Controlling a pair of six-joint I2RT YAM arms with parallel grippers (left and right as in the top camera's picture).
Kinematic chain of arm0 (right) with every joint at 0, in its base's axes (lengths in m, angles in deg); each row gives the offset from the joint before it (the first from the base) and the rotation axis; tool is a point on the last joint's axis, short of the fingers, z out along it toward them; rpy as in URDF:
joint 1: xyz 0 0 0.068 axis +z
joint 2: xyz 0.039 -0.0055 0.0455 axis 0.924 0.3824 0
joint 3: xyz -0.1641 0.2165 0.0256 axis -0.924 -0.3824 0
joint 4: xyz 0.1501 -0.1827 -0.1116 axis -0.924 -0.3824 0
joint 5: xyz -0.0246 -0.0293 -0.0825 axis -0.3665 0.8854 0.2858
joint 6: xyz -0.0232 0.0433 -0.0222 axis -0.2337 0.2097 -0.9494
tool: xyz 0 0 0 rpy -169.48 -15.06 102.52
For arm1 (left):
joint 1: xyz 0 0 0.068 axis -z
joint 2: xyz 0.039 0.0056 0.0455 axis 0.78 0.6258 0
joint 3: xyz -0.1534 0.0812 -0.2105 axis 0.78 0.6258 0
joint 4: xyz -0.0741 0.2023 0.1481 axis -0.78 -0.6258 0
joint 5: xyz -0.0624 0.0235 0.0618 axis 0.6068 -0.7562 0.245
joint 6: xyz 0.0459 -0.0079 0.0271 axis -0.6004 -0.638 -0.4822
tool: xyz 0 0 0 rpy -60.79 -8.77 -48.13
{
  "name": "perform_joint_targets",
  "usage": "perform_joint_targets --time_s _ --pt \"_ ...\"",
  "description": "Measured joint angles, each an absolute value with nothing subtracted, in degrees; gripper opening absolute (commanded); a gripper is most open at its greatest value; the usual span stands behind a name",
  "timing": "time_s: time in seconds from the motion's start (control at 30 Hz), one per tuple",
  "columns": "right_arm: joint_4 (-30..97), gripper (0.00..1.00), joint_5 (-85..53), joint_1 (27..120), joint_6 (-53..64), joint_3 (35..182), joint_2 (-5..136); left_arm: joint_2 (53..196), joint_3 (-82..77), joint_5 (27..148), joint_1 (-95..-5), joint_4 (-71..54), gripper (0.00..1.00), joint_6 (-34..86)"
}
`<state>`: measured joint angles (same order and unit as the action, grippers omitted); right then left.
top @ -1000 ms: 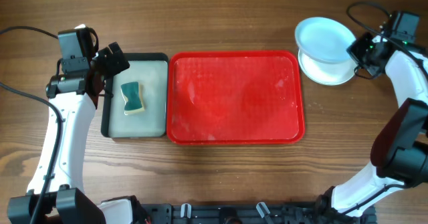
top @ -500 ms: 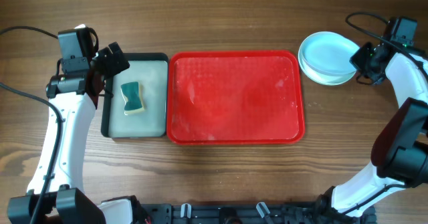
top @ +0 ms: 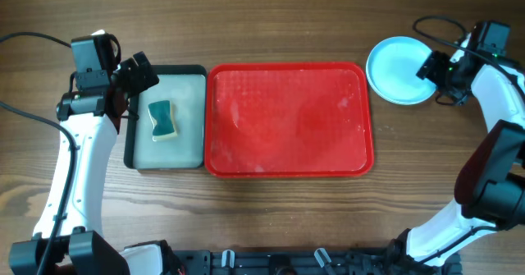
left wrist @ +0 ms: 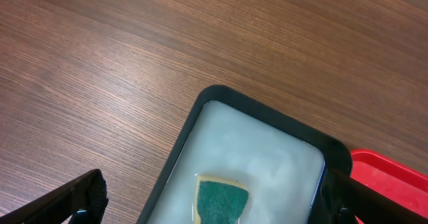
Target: Clean dirty plates on tray and stack at the side
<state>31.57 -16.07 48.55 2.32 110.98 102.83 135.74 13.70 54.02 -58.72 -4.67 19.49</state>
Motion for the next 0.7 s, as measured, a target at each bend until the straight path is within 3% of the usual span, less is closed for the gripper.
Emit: perform_joint_targets --time_s 0.3,0.37,0.7 --pt "30.34 0.8 -21.47 60.01 -12.84 110.98 102.83 135.74 13.7 54.04 -58.72 -4.67 1.0 19.49" --pt "29.16 1.0 -20.27 64.66 -14.59 110.98 102.83 135.74 13.7 54.02 -58.72 -4.67 1.0 19.49" --pt "30.13 1.0 -17.17 69.67 -16.47 110.95 102.83 135.74 13.7 54.02 -58.72 -4.67 1.0 19.49"
